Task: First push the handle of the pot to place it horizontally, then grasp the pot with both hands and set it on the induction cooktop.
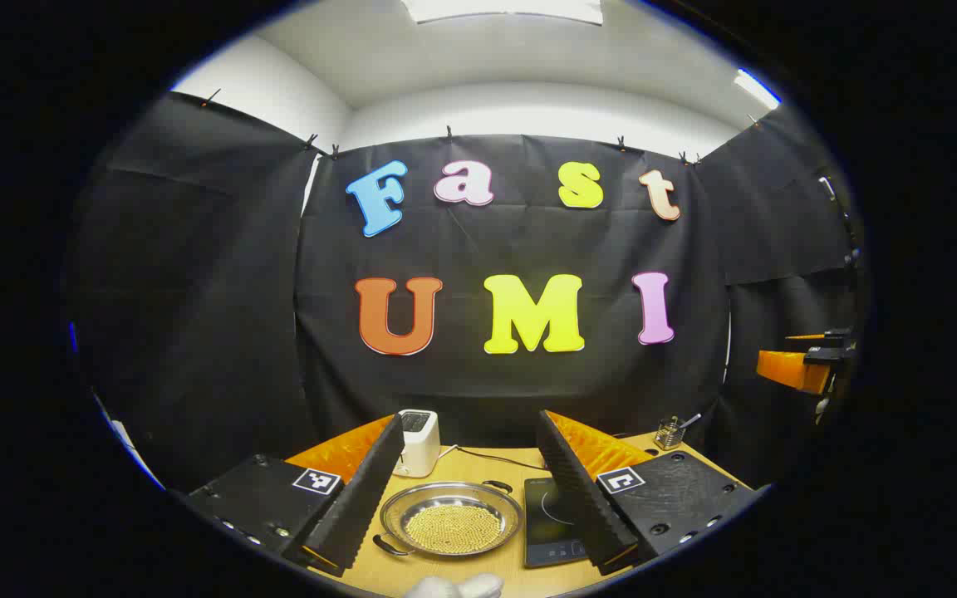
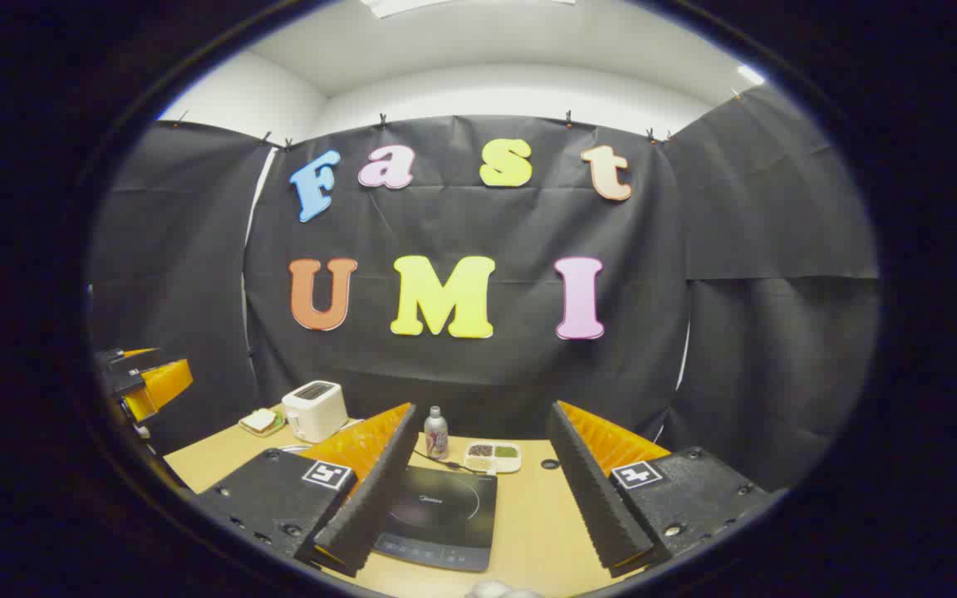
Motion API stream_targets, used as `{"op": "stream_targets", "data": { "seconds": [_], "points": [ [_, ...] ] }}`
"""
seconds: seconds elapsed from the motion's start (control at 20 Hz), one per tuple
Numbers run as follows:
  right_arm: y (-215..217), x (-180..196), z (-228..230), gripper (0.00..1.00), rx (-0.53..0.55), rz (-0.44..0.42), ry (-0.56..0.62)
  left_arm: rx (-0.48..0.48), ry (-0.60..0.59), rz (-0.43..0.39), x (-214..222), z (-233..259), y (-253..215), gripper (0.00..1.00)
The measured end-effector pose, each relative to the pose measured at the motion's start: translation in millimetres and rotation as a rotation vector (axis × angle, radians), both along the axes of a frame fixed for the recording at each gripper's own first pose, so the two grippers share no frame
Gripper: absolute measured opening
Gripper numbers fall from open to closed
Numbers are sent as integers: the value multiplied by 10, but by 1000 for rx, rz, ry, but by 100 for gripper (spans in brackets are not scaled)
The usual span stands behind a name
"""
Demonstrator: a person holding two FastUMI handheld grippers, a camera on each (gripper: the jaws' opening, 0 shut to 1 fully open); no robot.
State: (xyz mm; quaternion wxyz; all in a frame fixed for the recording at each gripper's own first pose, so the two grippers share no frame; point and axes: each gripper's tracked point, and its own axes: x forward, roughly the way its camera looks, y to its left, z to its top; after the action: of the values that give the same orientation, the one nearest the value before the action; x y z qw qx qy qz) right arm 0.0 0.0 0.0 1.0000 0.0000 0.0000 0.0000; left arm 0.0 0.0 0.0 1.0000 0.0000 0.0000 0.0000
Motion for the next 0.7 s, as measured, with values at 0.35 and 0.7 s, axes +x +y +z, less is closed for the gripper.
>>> {"op": "stream_targets", "data": {
  "seconds": [0.35, 0.7],
  "points": [
    [66, -57, -12, 96, -13, -12, 8, 13, -20, -27, 41, 109, -24, 96],
    [125, -95, -16, 96, -7, -12, 4, 15, 1, -26, 60, 57, 45, 96]
  ]
}}
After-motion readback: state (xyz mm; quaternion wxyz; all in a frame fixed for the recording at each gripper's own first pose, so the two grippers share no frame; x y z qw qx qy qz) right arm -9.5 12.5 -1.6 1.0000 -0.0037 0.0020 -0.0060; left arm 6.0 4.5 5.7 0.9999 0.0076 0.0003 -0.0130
